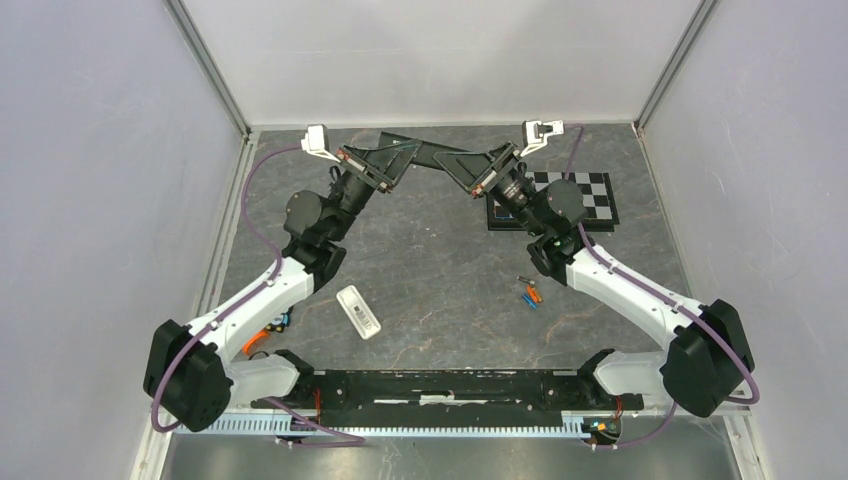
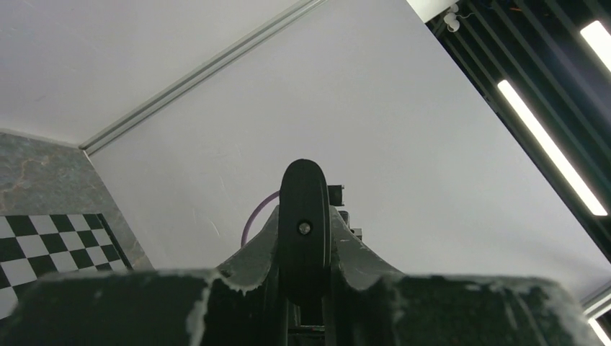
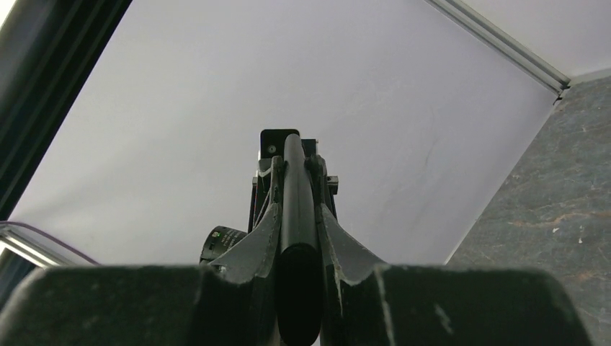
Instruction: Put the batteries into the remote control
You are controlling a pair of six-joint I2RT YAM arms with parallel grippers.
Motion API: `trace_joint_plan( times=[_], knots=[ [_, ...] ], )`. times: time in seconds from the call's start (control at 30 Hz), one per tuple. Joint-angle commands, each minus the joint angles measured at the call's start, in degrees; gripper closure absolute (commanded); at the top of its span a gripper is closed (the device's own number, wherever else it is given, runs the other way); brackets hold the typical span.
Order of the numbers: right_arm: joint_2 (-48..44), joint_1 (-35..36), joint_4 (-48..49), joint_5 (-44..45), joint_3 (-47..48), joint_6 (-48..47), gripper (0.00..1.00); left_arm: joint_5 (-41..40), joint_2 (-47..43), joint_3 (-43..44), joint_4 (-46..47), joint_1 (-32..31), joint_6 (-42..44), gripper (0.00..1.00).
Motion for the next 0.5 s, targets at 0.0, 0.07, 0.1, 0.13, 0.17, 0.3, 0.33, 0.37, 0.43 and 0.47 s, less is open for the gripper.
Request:
trace_joint_plan(
  times=[0.0,0.07,0.1,0.13,0.17,0.3,0.33,0.37,0.43,0.47],
  knots=[
    [-0.07,-0.93,-4.65,-0.21,-1.18,-3.2,0.94,0.17,-2.5,2.7,-2.29,0.17,1.93,0.98],
    [0.21,-2.43,-0.44,-2.62,-4.07,0.72,0.88,0.33,-4.8,5.37,-10.68,0.32,4.23,0.98],
    [0.42,-3.66,0.13,-4.02,-5.02,1.52,0.86,0.57,-5.76,7.01,-13.64,0.65,5.32,0.98],
    [0.19,-4.86,-1.17,-4.8,-5.47,1.48,0.85,0.78,-6.86,8.12,-15.66,1.02,6.23,0.98],
    [-0.14,-5.69,-3.17,-4.98,-5.78,0.8,0.85,1.02,-7.58,8.53,-16.27,1.55,6.39,0.98],
    [-0.78,-7.78,-4.6,-7.19,-7.19,-1.07,0.86,1.62,-9.03,8.55,-16.08,3.62,2.96,0.98],
    [-0.63,-8.12,-4.14,-8.08,-7.48,-1.21,0.86,2.18,-8.89,8.41,-15.65,4.16,1.45,0.98],
    [-0.48,-8.58,-3.77,-8.98,-7.79,-1.42,0.87,2.67,-8.69,8.01,-14.43,4.58,-0.47,0.98],
    [-0.78,-9.32,-2.73,-10.09,-8.81,-1.43,0.87,3.31,-8.49,6.47,-10.83,5.63,-4.2,0.98],
    [-1.01,-9.73,-2.38,-10.57,-9.33,-1.49,0.87,3.5,-8.45,5.83,-9.42,6.34,-5.95,0.98]
  ],
)
